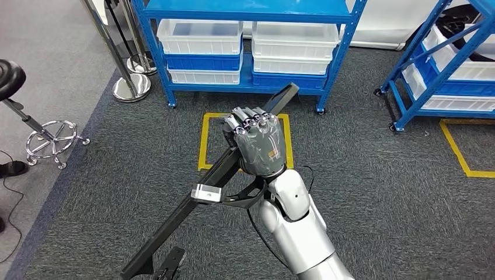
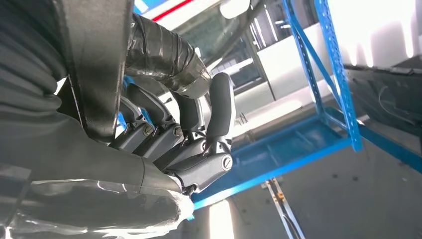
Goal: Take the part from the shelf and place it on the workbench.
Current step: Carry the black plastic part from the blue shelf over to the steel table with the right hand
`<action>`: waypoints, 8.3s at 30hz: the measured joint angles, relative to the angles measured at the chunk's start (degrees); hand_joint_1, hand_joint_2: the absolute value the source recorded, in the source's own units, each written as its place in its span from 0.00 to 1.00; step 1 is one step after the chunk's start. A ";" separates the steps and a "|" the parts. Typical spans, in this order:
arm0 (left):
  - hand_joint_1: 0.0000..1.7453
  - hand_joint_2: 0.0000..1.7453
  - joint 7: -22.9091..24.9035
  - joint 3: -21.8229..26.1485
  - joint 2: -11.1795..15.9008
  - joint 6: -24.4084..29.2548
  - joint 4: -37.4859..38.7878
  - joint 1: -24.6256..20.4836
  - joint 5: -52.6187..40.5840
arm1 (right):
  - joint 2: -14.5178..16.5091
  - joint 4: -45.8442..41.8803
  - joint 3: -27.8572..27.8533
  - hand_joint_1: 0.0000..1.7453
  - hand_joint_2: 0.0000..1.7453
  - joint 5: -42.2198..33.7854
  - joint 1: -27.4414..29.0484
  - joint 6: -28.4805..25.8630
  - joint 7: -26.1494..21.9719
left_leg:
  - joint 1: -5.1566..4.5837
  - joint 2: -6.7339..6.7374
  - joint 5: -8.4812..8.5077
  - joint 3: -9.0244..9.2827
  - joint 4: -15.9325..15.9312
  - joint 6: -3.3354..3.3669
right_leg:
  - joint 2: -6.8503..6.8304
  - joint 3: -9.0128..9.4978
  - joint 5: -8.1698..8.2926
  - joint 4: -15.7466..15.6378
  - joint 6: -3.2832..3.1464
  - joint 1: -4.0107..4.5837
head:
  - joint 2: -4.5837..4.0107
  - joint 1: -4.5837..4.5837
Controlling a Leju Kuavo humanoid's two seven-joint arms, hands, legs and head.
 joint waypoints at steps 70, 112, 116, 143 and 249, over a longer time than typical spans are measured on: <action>0.00 1.00 -2.19 -2.25 0.09 0.87 0.00 0.24 0.42 | -7.24 4.76 9.94 1.00 1.00 -7.26 -5.35 -0.02 1.80 | 0.45 1.32 -10.15 1.72 8.27 -2.15 | 0.42 -0.23 2.81 -10.97 -1.91 -0.05 | 0.00 -0.08; 0.00 1.00 -1.97 -2.17 0.24 0.48 0.00 2.23 2.53 | -8.36 -0.21 10.11 1.00 1.00 -8.08 -1.97 -0.03 -0.22 | 0.63 -4.47 -5.48 4.32 2.17 -0.80 | 6.58 -0.91 3.51 -10.47 -1.10 0.20 | 0.00 0.12; 0.00 1.00 -2.13 -2.17 0.28 0.55 0.00 2.09 2.52 | -8.48 -1.03 10.11 1.00 1.00 -8.58 -1.54 -0.04 -0.44 | 0.57 -2.93 -4.78 4.78 0.71 0.32 | 7.23 -1.66 3.78 -10.46 0.42 -0.02 | 0.00 0.14; 0.00 1.00 -3.27 -2.89 0.55 4.97 0.00 2.34 1.27 | -9.01 -3.80 10.10 1.00 1.00 -8.96 0.88 -0.04 -3.03 | 0.45 -4.38 -4.78 4.17 1.72 -0.67 | 6.70 0.07 3.37 -11.11 -1.21 0.51 | 0.00 0.27; 0.00 1.00 -2.28 -3.35 0.32 3.40 0.04 2.52 1.53 | -9.46 -4.86 9.28 1.00 1.00 -10.79 -1.07 -0.04 -2.55 | 0.65 4.29 -4.51 4.63 1.00 0.08 | -3.01 -0.73 3.29 -9.84 0.53 0.59 | 0.00 1.12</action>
